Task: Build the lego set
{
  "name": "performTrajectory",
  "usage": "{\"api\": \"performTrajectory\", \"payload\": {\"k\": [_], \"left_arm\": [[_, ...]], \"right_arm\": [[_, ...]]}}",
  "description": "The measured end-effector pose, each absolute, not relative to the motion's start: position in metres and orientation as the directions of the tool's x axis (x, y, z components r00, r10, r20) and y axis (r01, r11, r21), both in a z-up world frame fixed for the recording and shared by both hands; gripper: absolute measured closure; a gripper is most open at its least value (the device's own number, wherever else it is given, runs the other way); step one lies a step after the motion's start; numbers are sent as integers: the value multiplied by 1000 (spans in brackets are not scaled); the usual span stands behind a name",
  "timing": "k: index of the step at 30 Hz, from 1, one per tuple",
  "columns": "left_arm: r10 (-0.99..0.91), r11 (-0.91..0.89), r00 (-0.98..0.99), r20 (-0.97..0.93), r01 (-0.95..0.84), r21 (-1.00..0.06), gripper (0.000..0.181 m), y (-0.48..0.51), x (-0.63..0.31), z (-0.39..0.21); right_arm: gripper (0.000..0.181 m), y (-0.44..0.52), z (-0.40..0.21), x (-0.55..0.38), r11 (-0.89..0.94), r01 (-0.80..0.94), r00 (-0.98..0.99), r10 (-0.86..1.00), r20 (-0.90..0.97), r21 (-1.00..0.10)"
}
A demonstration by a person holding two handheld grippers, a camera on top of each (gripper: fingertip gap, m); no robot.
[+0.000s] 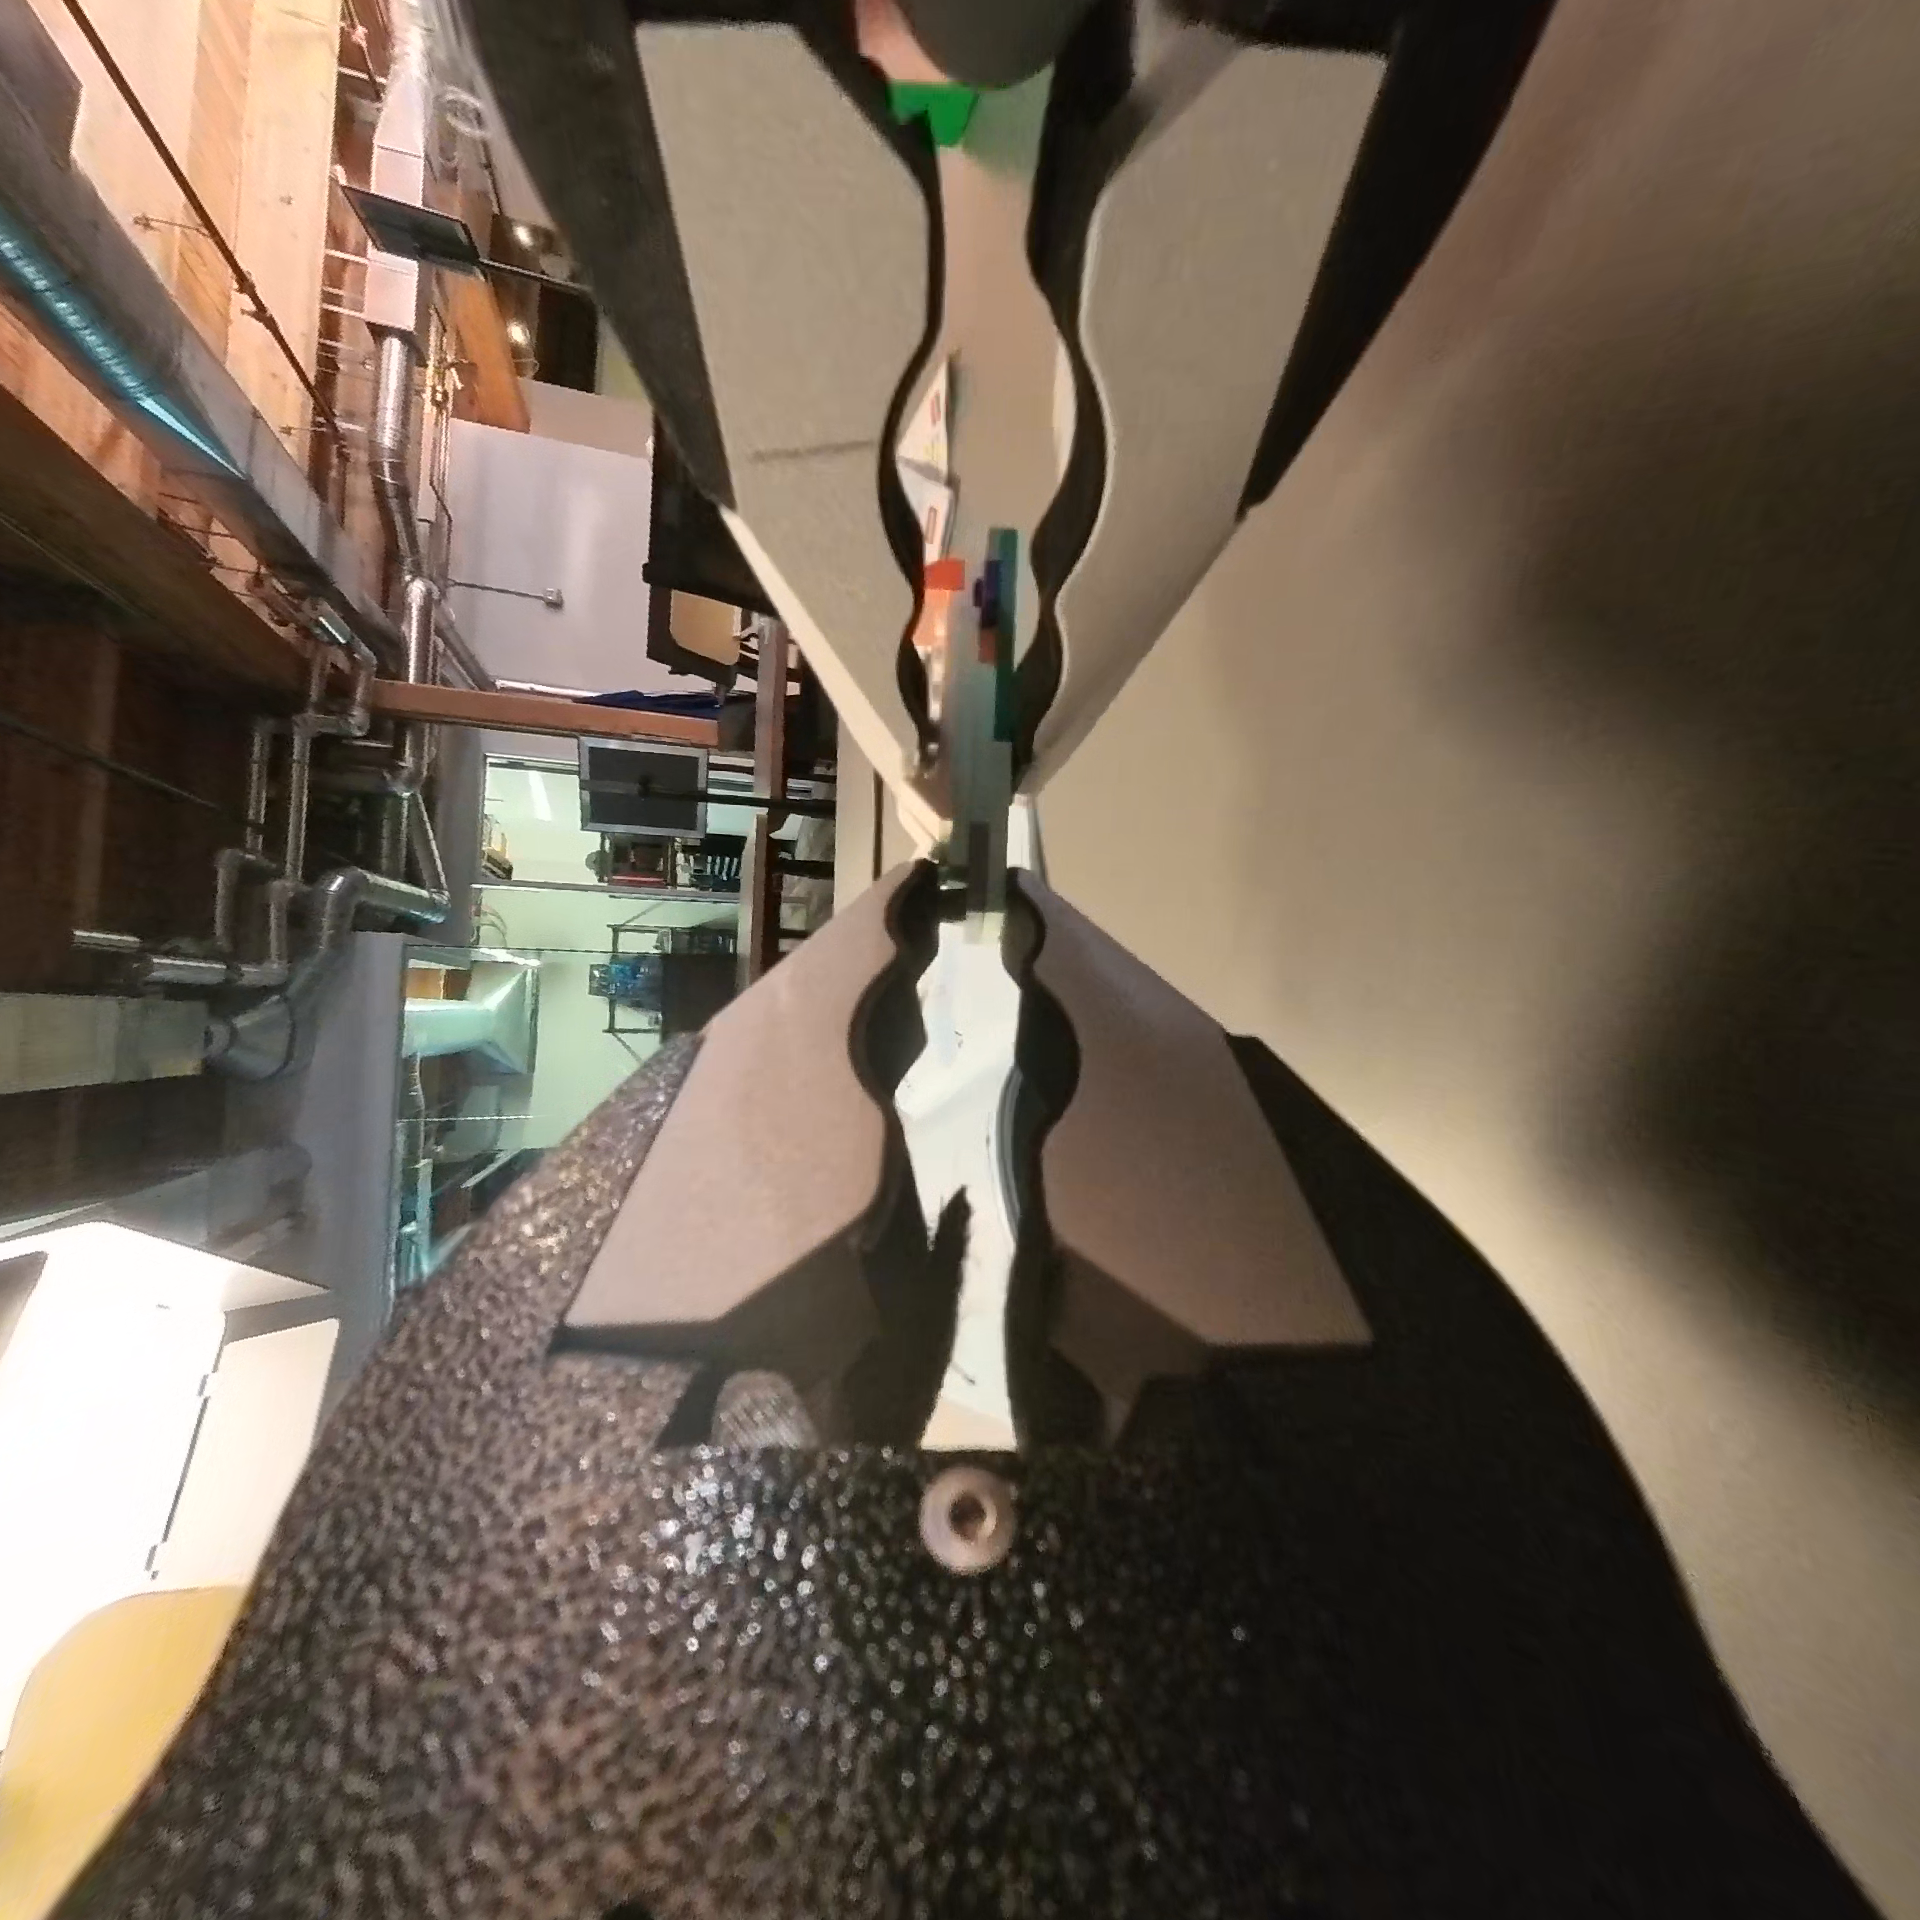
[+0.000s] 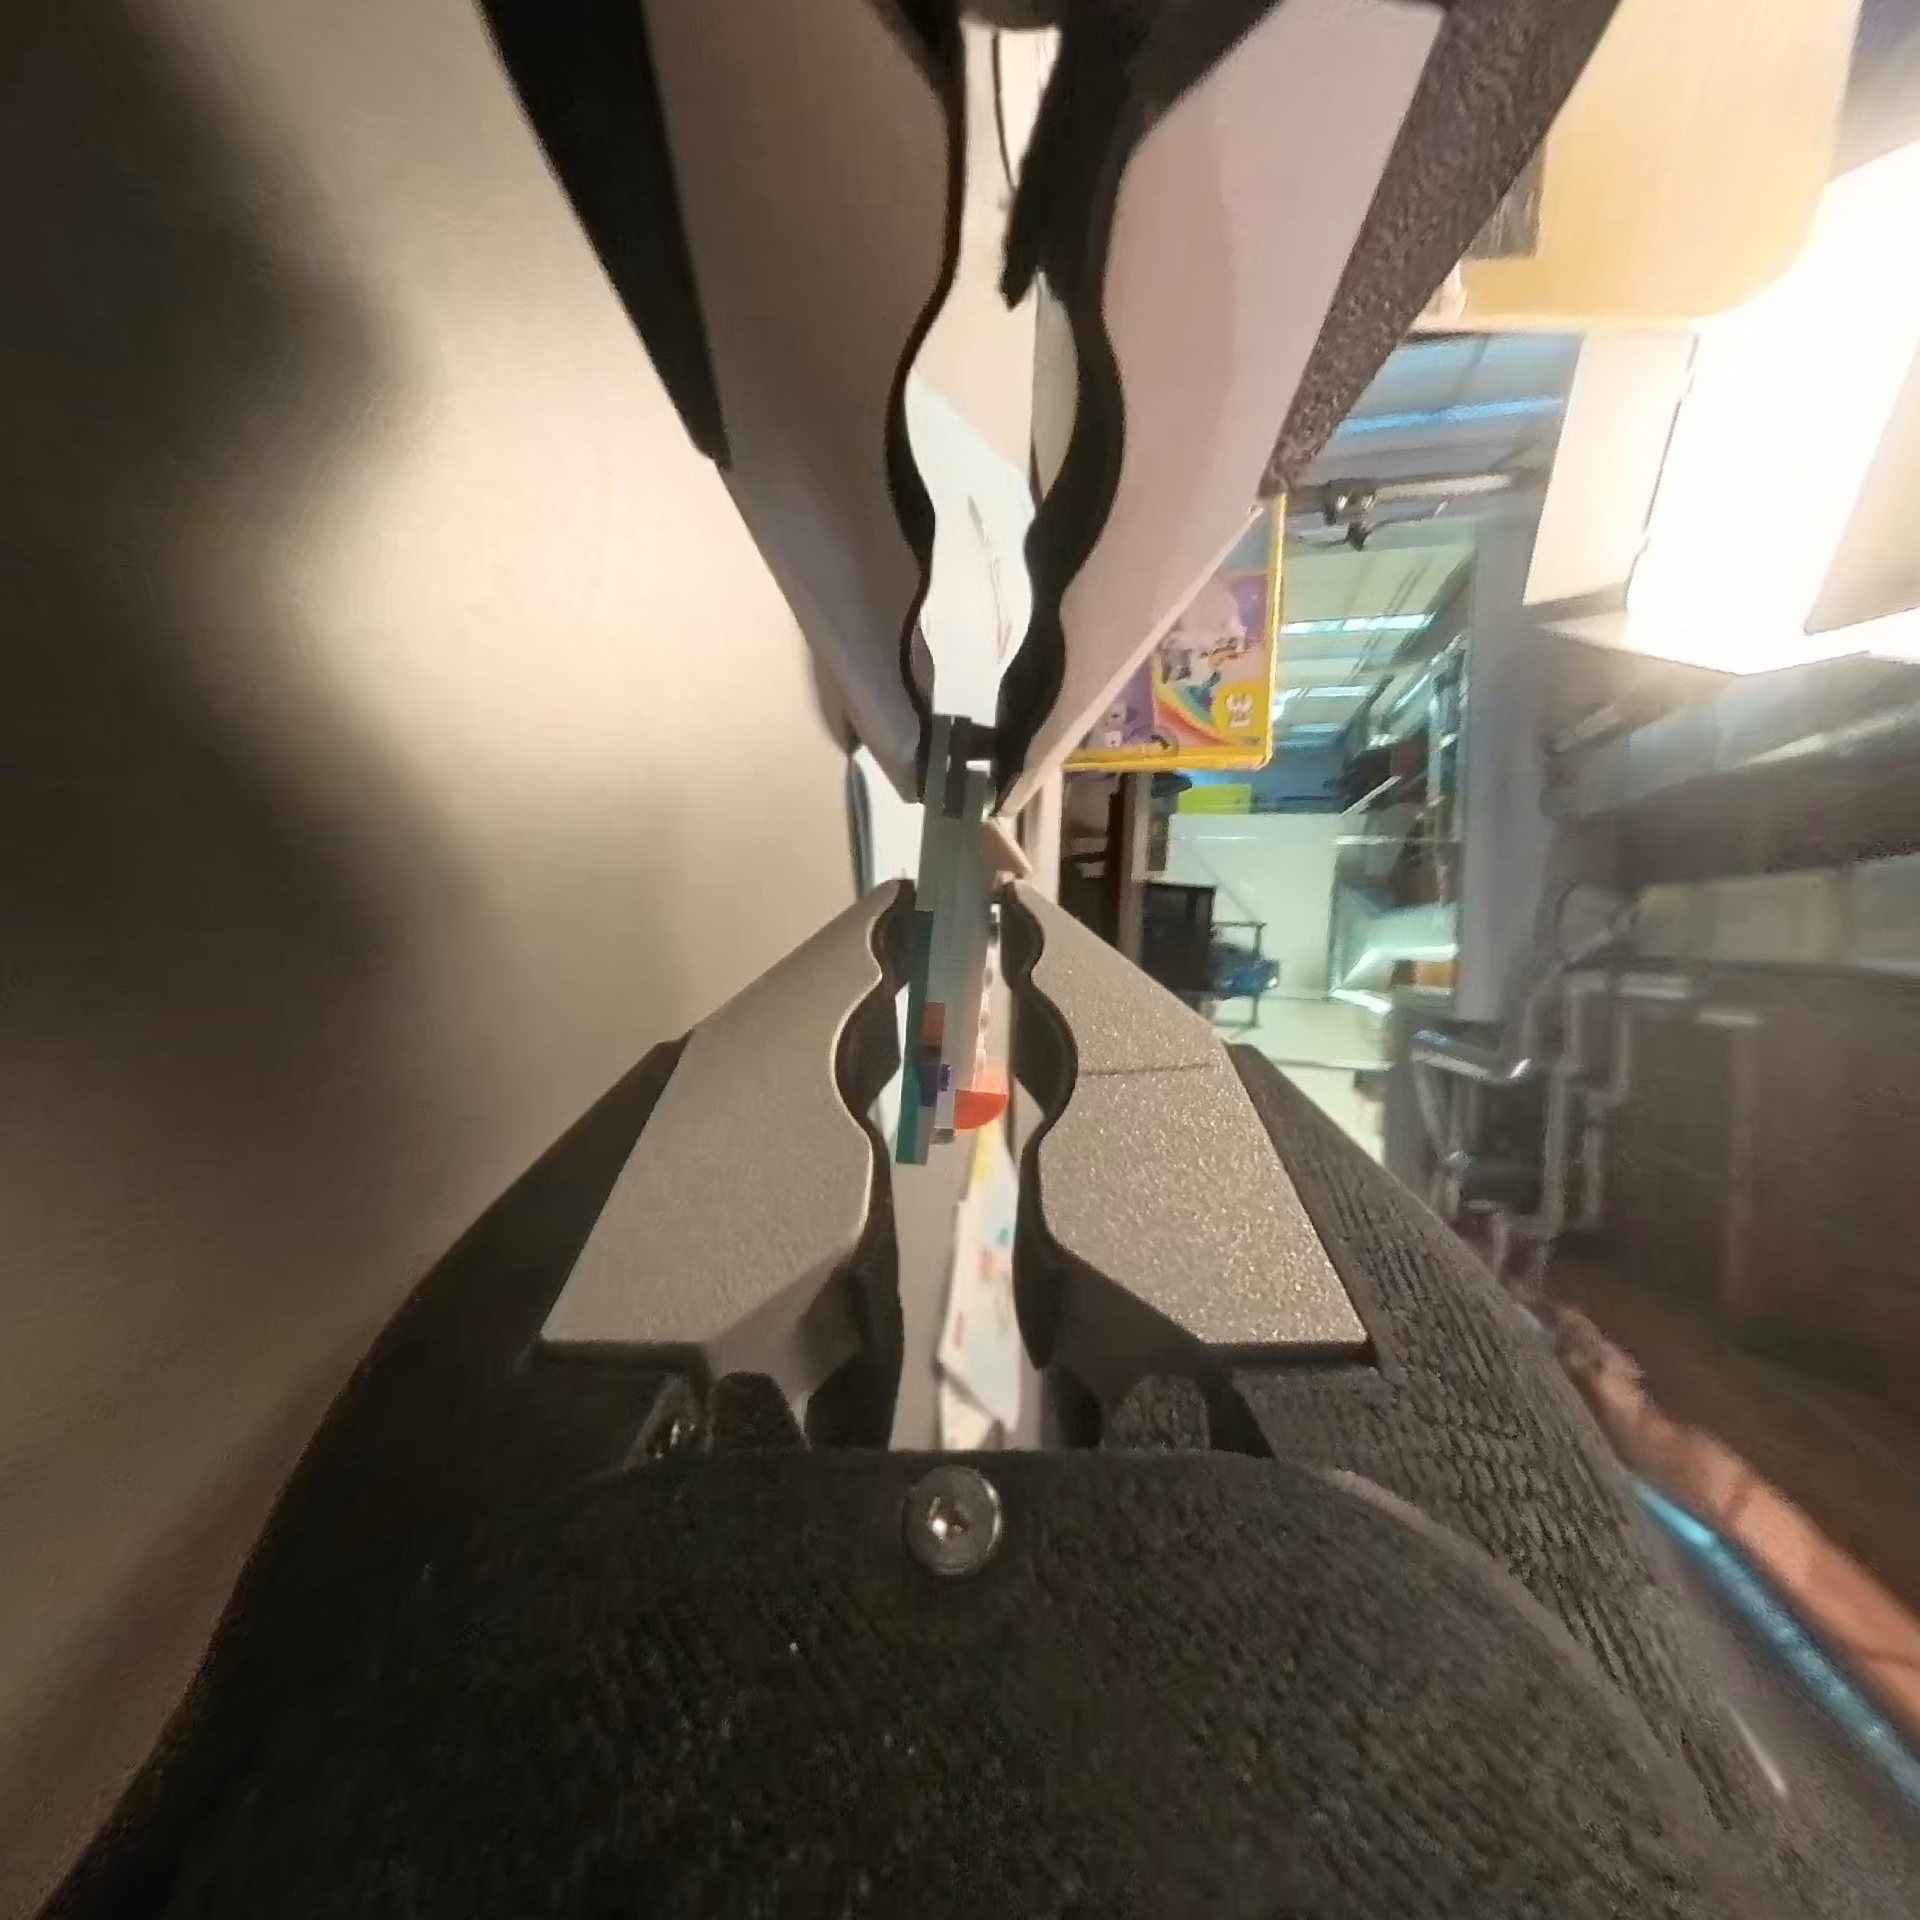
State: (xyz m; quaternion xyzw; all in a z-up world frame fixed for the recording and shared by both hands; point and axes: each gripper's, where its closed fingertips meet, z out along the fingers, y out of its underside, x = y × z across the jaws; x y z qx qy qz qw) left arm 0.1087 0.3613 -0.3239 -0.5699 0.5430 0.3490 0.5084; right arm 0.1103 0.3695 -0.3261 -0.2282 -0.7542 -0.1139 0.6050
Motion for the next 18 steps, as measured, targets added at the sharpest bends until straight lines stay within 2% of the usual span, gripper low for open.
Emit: {"api": "performTrajectory", "payload": {"k": [5,14,18], "left_arm": [[-282,89,167,-945,-976,-198,172,362,106,-328],[-300,102,147,-943,-977,-185,172,362,110,-332],[-315,98,168,-934,-973,-208,172,362,109,-333]], "right_arm": [[163,369,-331,106,857,493,-154,254,955,-149],[169,370,-333,110,874,479,-203,201,958,-81],[168,370,-335,109,862,481,-185,280,942,-162]]}}
